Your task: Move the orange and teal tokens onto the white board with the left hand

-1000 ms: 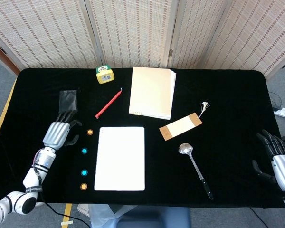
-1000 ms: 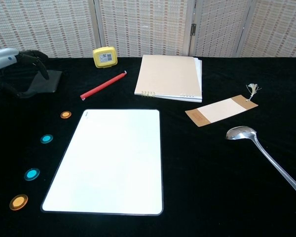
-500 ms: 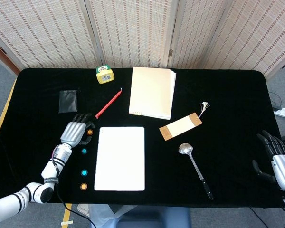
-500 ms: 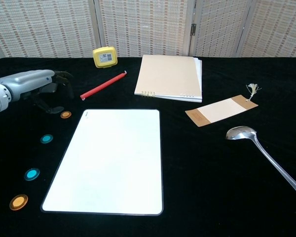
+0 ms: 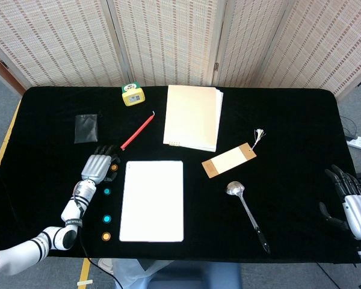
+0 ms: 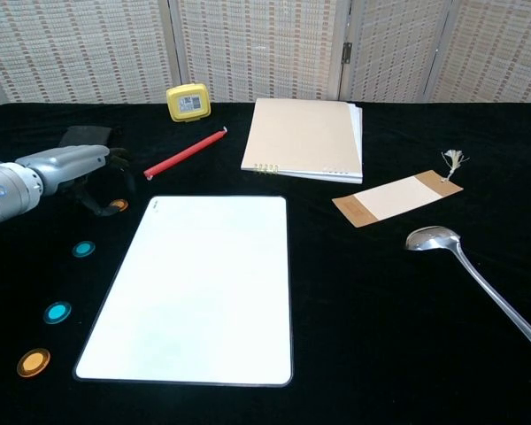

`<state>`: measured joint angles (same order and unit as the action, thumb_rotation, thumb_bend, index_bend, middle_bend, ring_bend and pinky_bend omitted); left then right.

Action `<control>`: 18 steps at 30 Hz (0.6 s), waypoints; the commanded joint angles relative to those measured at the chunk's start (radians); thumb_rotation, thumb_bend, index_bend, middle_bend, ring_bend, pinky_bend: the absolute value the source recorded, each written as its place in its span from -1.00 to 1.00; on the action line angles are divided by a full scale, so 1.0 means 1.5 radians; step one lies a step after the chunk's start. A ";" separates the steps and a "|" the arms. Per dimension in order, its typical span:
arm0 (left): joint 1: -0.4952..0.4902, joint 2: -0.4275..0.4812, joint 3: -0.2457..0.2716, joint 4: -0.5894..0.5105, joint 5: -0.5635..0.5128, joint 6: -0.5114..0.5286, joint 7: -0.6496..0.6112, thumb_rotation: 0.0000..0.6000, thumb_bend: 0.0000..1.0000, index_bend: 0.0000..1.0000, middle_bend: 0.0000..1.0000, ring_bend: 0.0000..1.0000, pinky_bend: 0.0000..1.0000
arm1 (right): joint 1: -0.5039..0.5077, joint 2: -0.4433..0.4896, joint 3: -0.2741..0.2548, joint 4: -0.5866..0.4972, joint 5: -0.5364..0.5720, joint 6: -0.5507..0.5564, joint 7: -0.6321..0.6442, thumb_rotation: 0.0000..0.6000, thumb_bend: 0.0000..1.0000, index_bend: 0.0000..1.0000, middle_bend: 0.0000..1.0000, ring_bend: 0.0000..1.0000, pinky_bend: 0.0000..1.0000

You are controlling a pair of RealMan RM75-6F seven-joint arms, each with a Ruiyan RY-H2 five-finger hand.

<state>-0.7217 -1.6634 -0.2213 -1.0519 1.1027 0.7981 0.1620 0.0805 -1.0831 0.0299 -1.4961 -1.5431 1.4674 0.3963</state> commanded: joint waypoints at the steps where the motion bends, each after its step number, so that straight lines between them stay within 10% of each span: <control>1: 0.000 -0.006 0.002 0.007 0.000 0.001 -0.008 1.00 -0.11 -0.20 -0.81 -0.95 -1.00 | 0.001 -0.001 0.001 0.000 0.000 -0.001 0.000 1.00 -0.03 -1.00 -1.00 -0.99 -1.00; 18: -0.009 -0.044 0.006 0.079 0.000 -0.009 -0.032 1.00 -0.11 -0.15 -0.80 -0.95 -1.00 | 0.000 0.002 0.004 -0.004 0.006 -0.003 -0.004 1.00 -0.03 -1.00 -1.00 -0.99 -1.00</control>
<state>-0.7348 -1.7272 -0.2129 -0.9353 1.1026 0.7853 0.1157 0.0804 -1.0799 0.0364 -1.5028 -1.5346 1.4628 0.3904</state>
